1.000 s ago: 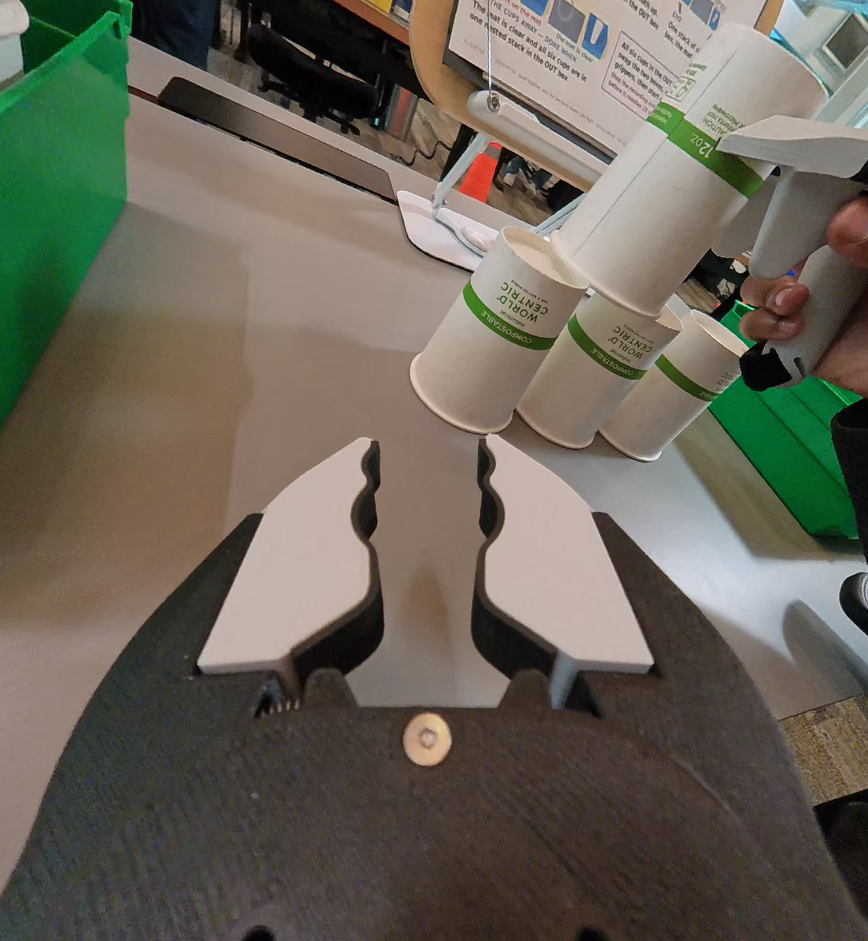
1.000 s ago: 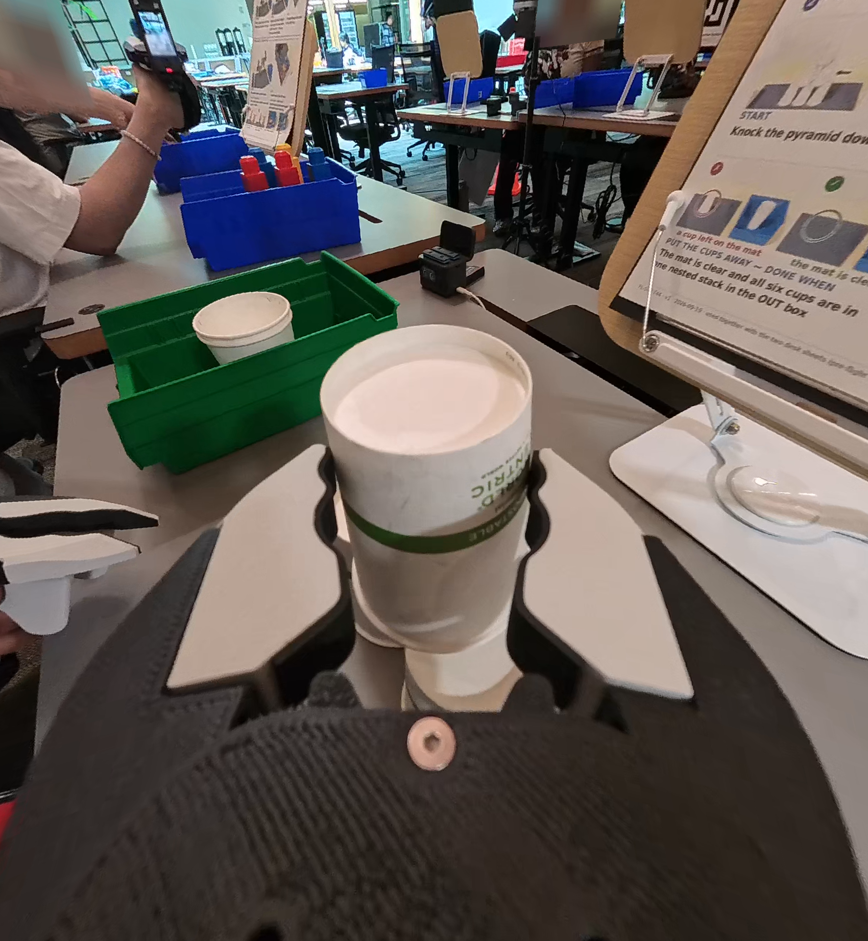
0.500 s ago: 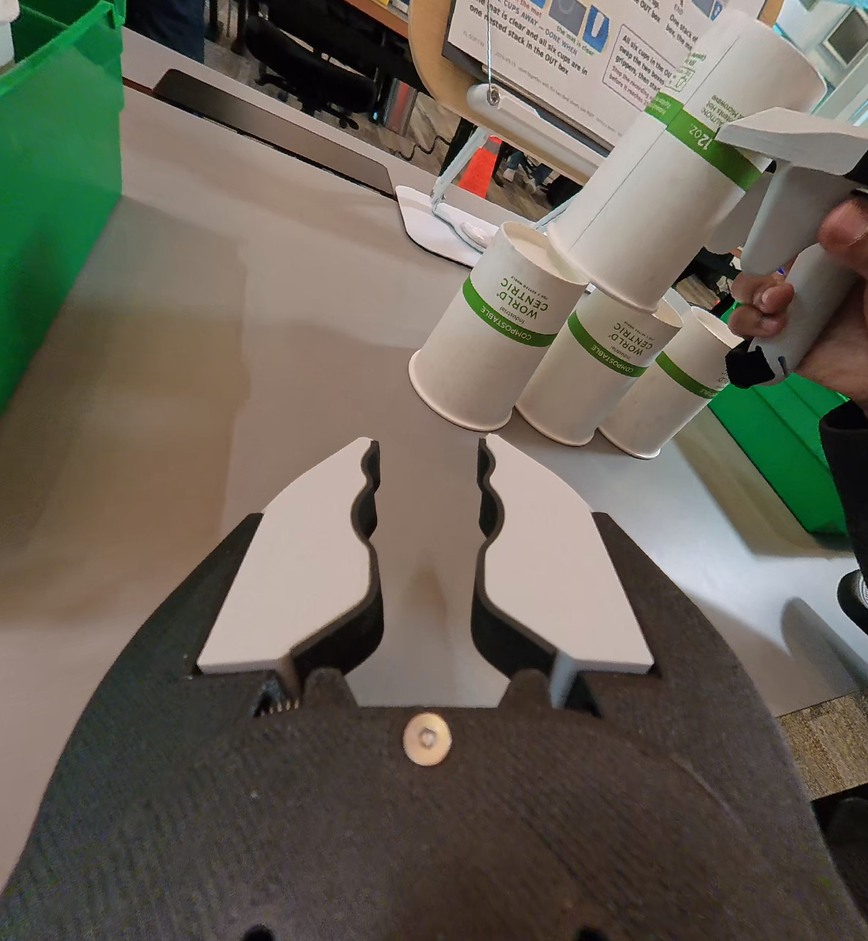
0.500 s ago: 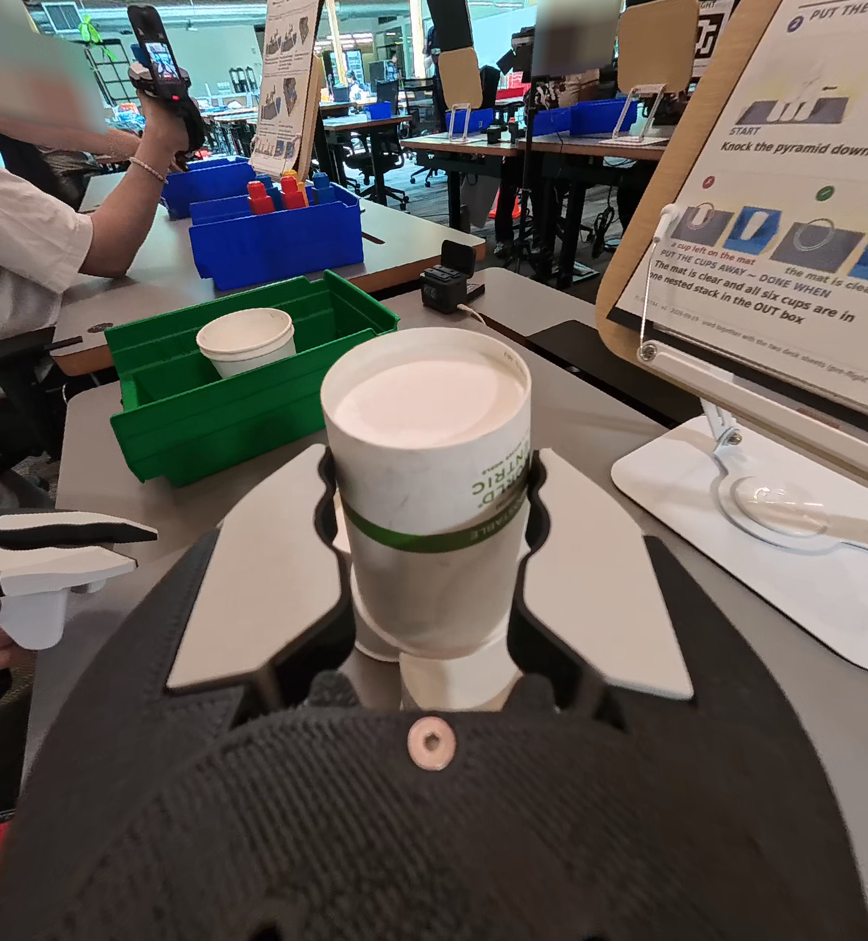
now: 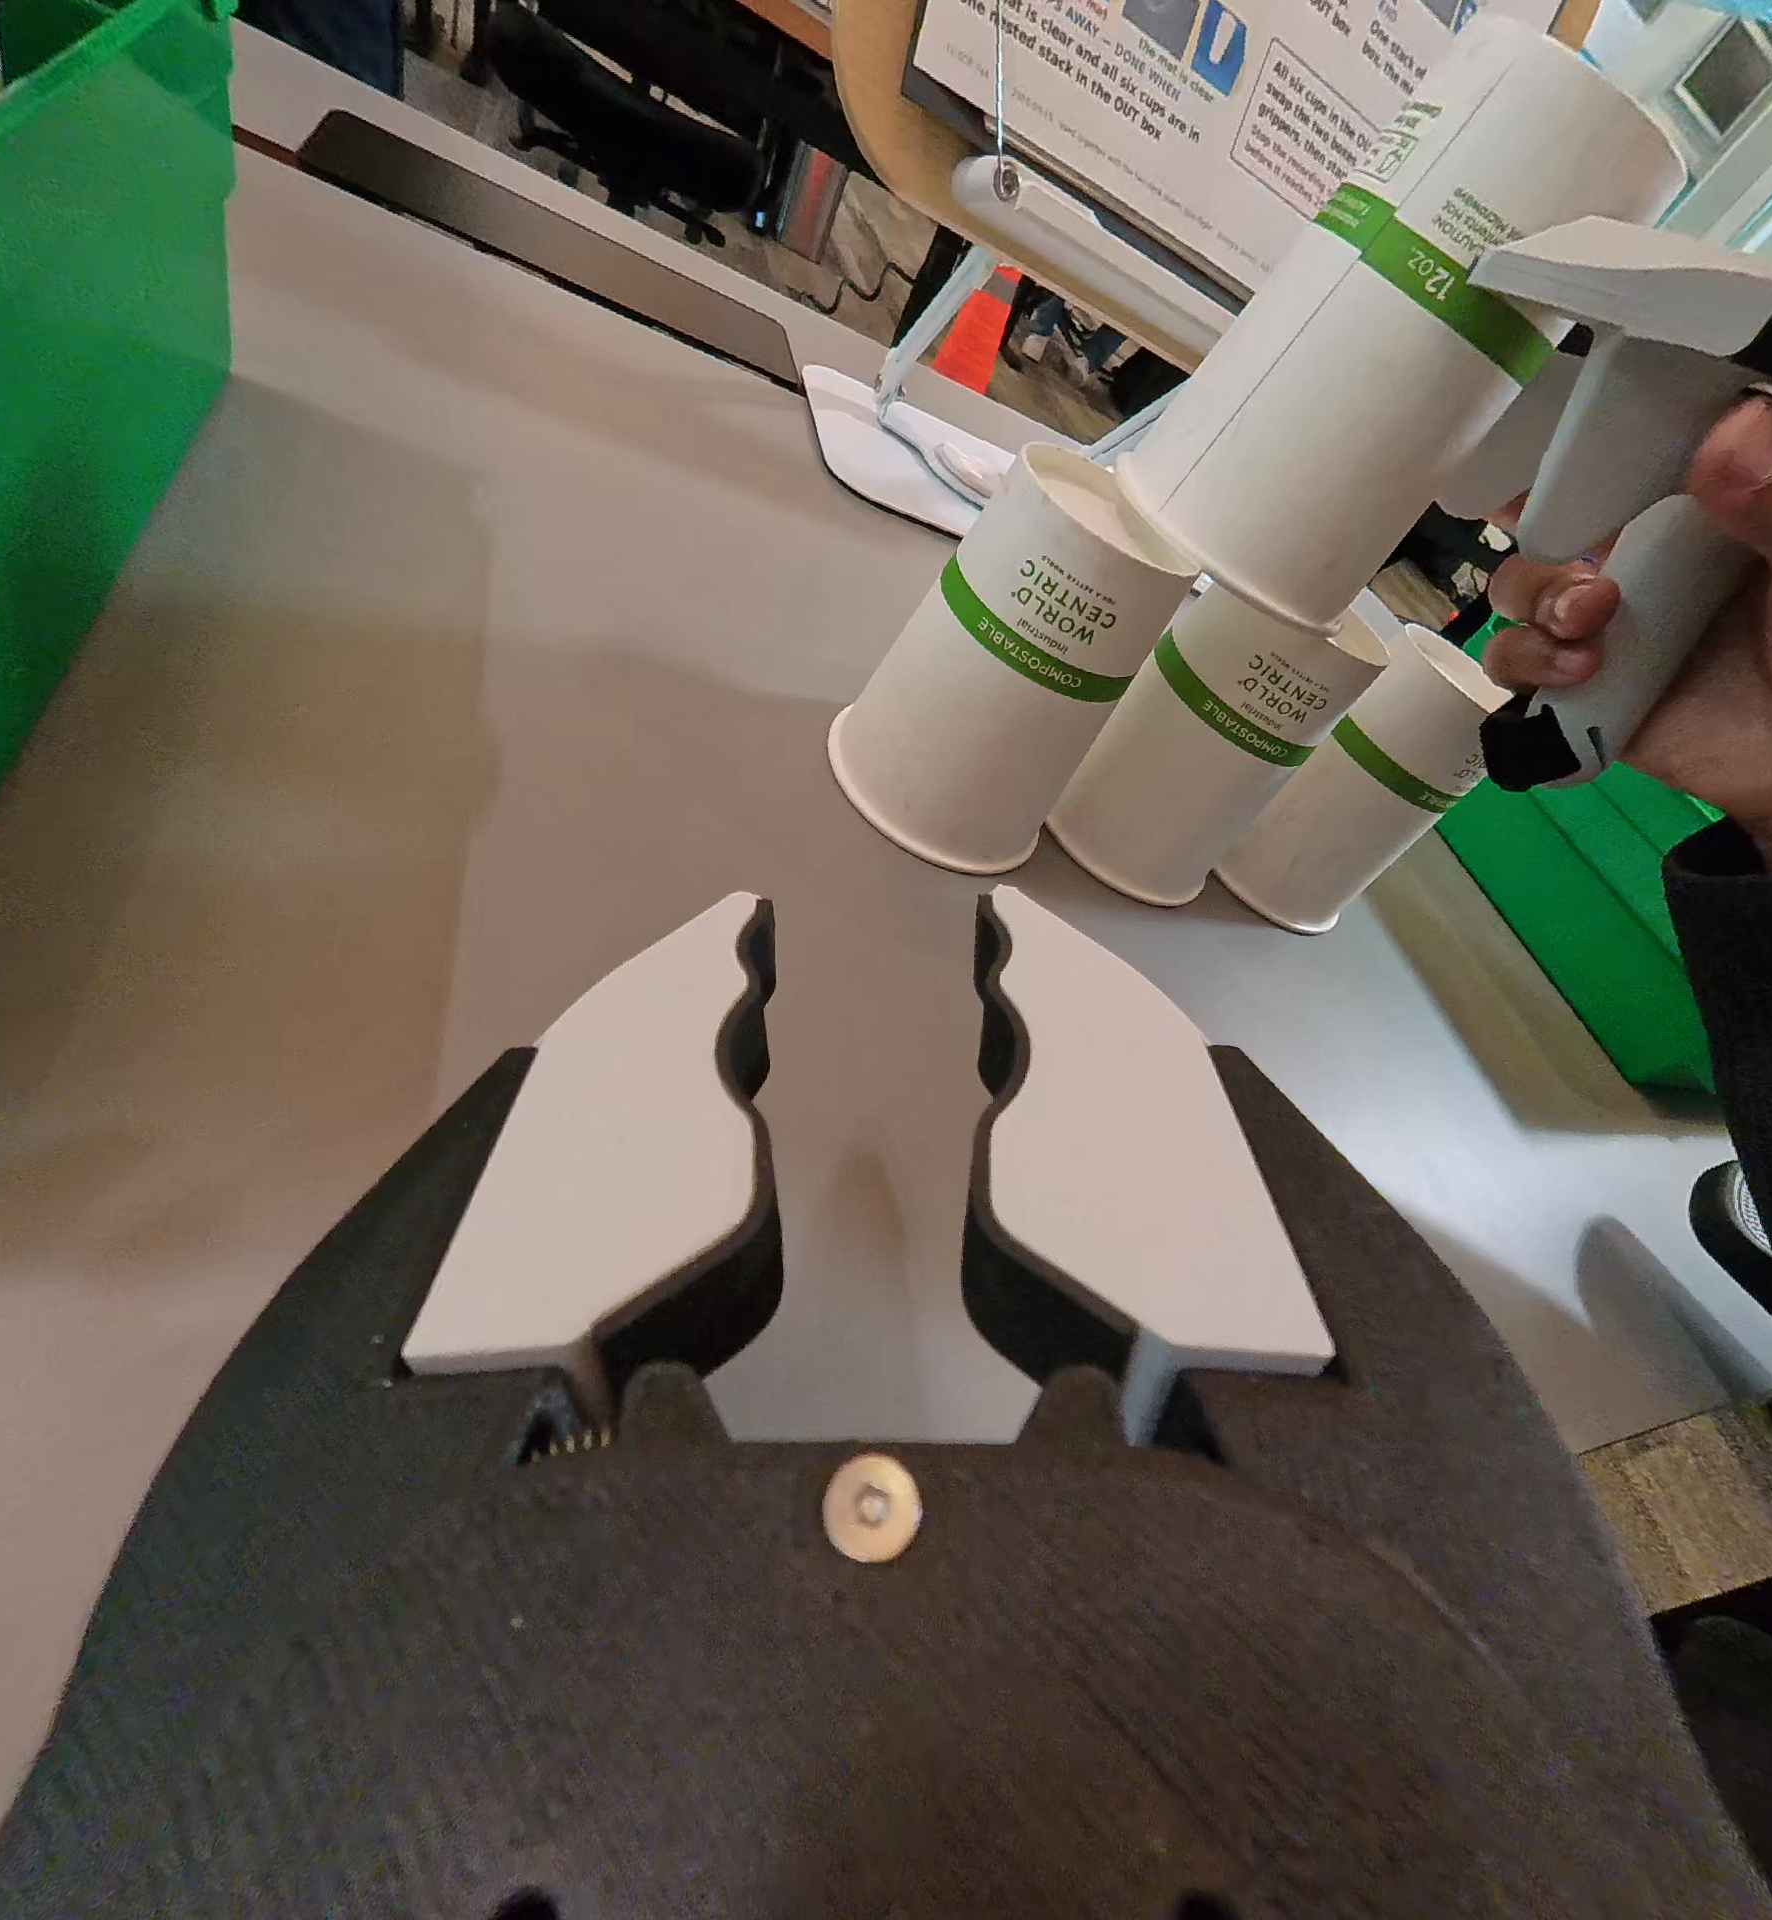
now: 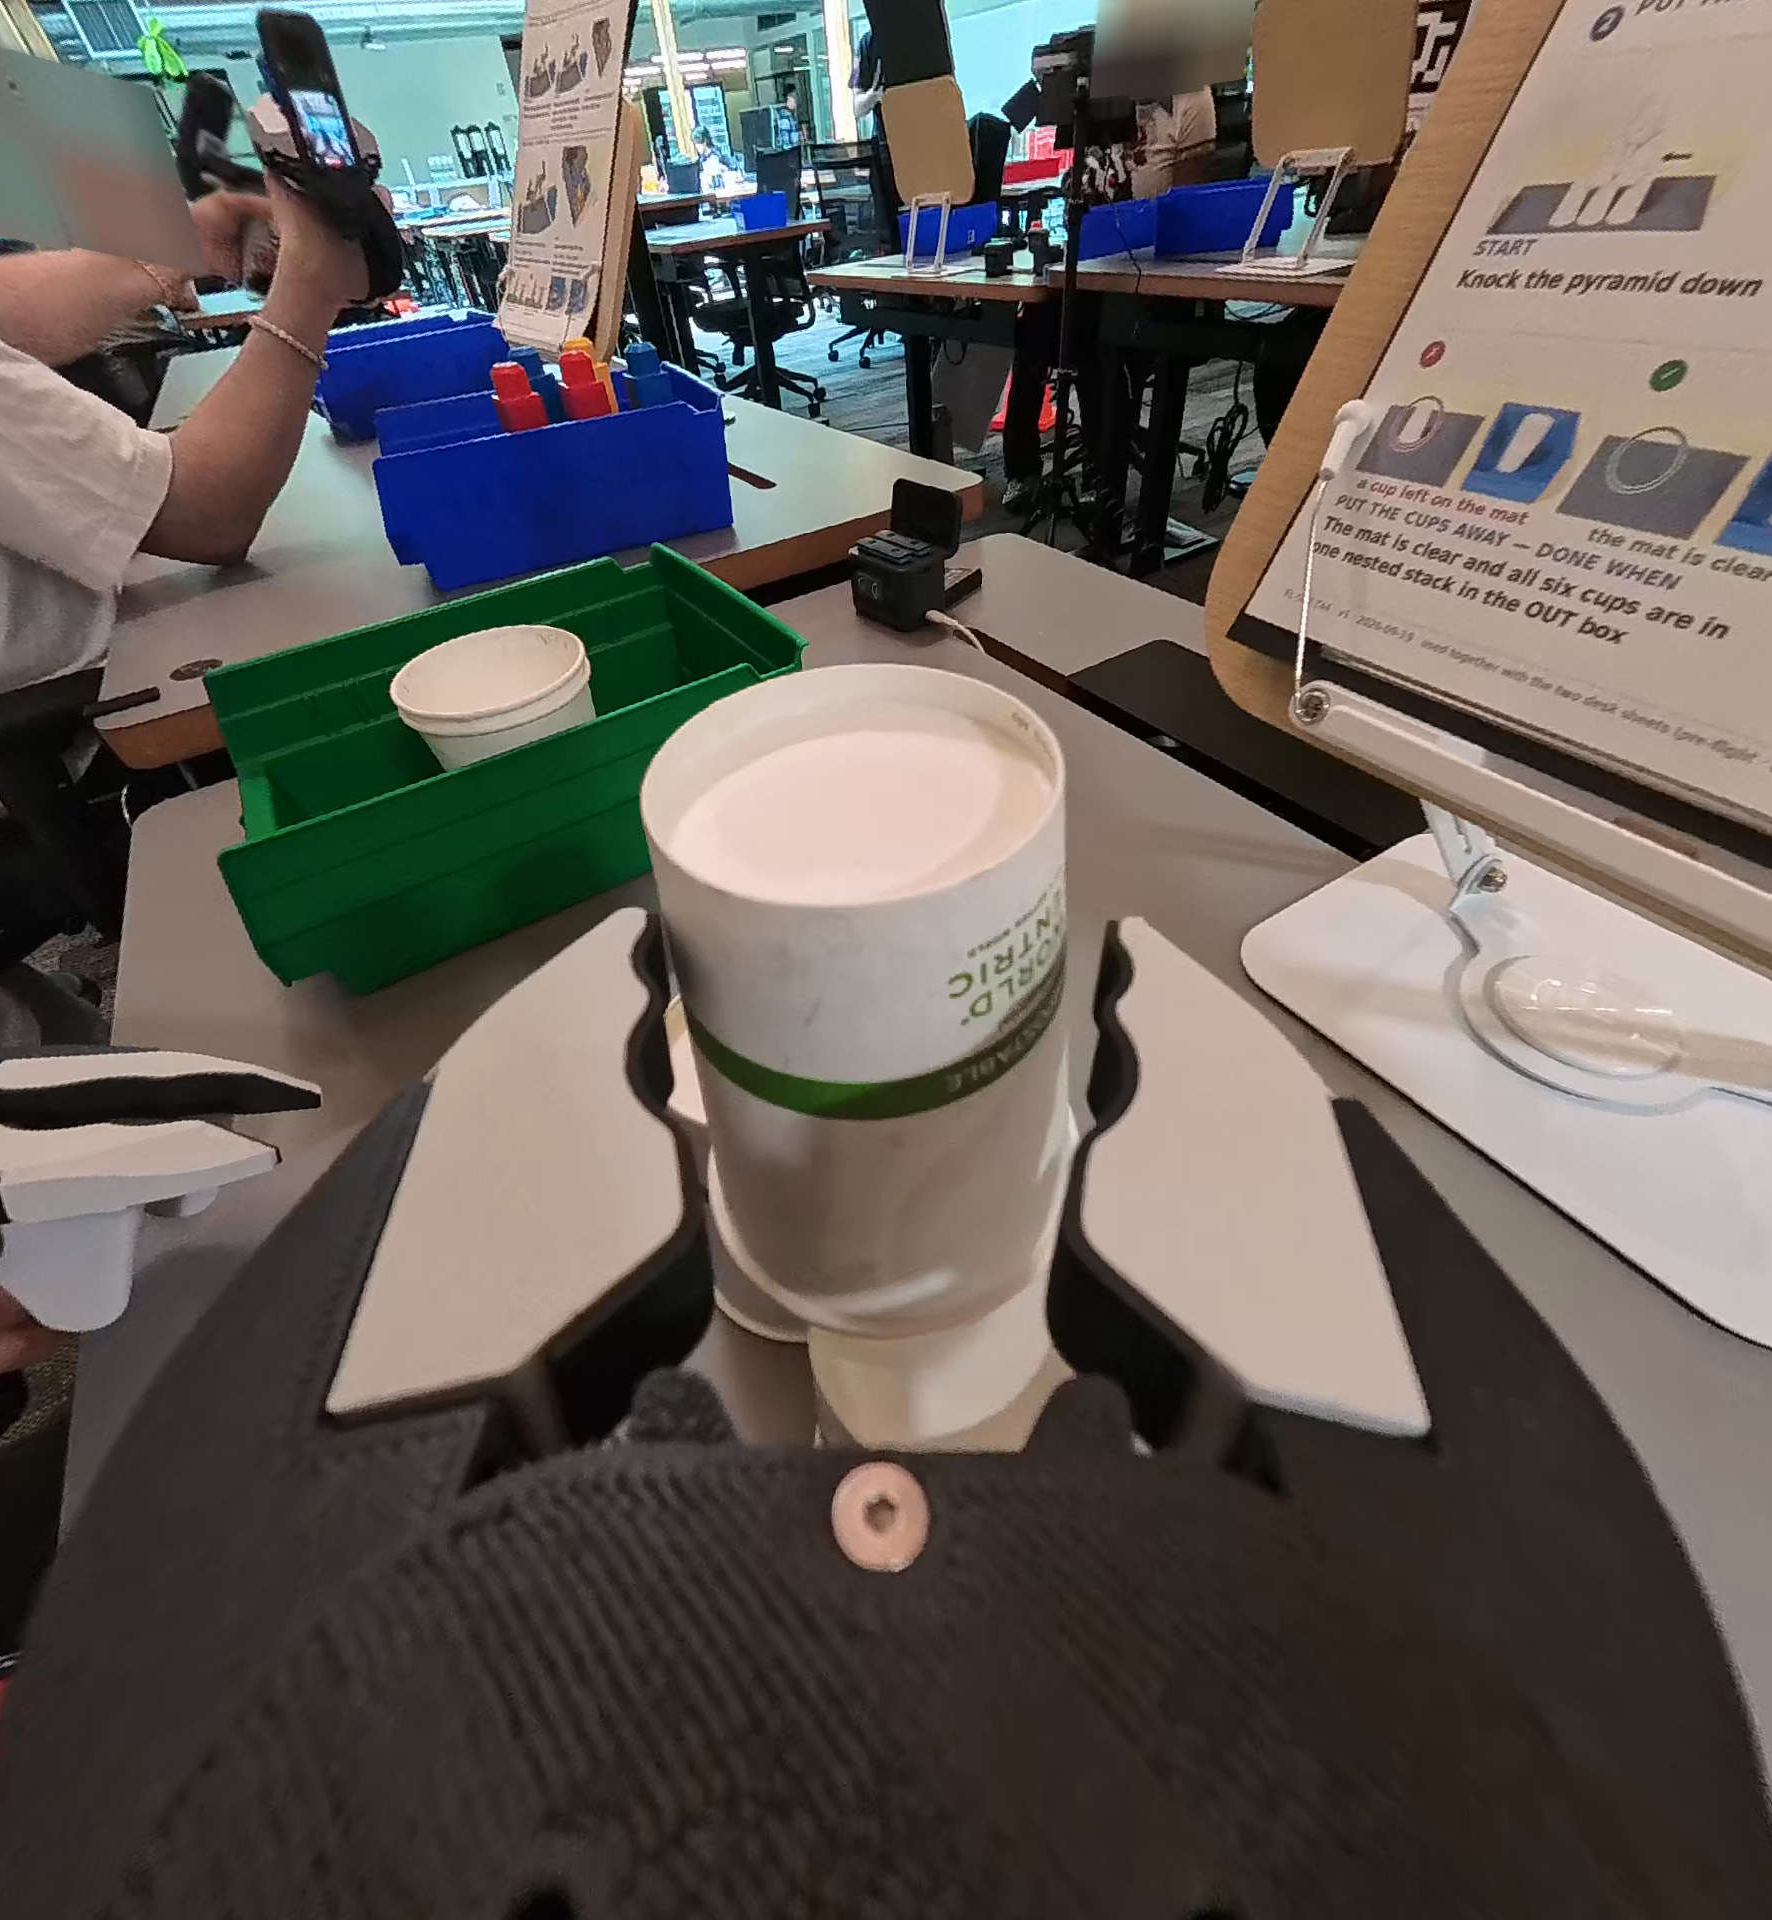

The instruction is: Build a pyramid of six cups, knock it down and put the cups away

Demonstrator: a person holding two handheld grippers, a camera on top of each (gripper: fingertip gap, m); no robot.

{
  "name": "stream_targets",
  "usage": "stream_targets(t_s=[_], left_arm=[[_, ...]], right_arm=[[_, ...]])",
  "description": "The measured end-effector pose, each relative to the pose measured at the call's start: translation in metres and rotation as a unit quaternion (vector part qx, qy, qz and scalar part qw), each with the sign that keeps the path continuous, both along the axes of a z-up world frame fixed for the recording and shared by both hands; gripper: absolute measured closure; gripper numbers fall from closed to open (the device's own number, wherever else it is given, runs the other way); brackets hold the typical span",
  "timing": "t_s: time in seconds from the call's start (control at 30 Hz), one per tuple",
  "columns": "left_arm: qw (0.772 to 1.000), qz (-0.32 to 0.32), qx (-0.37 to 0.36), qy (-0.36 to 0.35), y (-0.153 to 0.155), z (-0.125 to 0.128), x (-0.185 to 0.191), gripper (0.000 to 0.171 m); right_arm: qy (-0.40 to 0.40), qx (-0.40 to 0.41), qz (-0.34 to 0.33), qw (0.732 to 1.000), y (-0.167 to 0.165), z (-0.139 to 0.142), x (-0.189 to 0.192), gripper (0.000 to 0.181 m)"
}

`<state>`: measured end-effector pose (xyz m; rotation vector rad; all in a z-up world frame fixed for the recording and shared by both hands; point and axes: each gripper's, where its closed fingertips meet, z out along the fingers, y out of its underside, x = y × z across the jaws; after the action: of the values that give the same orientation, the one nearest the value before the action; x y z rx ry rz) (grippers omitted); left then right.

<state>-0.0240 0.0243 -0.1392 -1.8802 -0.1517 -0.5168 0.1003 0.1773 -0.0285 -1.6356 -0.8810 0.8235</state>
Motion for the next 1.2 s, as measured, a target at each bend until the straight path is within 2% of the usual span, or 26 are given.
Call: stream_targets(t_s=[0.17, 0.33, 0.53, 0.67, 0.77, 0.87, 1.0, 1.1, 1.2], left_arm=[[1.000, 0.001, 0.000, -0.001, 0.000, 0.000, -0.001, 0.134], [1.000, -0.001, 0.001, -0.003, 0.000, 0.001, 0.000, 0.134], [1.000, -0.016, 0.008, -0.005, 0.008, 0.004, 0.010, 0.134], [0.999, -0.044, 0.010, -0.001, 0.019, 0.005, 0.027, 0.134], [0.997, -0.072, 0.012, 0.005, 0.029, 0.005, 0.044, 0.134], [0.995, -0.102, 0.015, 0.012, 0.039, 0.005, 0.063, 0.134], [0.990, -0.137, 0.019, 0.010, 0.051, 0.006, 0.087, 0.135], [0.987, -0.162, 0.020, 0.003, 0.059, 0.006, 0.104, 0.135], [0.984, -0.179, 0.022, 0.003, 0.067, 0.007, 0.118, 0.136]], right_arm=[[0.002, -0.004, 0.002, 1.000, -0.002, 0.008, 0.004, 0.096], [0.037, 0.020, -0.008, 0.999, -0.004, 0.042, 0.020, 0.098], [0.120, 0.058, -0.014, 0.991, -0.020, 0.087, 0.047, 0.123], [0.146, 0.079, -0.016, 0.986, -0.036, 0.093, 0.058, 0.146], [0.140, 0.088, -0.034, 0.986, -0.043, 0.072, 0.059, 0.167], [0.094, 0.110, -0.050, 0.988, -0.053, 0.035, 0.054, 0.181], [-0.021, 0.132, -0.060, 0.989, -0.071, -0.037, 0.050, 0.181], [-0.123, 0.125, -0.044, 0.983, -0.083, -0.096, 0.047, 0.181], [-0.221, 0.137, -0.038, 0.965, -0.086, -0.134, 0.049, 0.181]])
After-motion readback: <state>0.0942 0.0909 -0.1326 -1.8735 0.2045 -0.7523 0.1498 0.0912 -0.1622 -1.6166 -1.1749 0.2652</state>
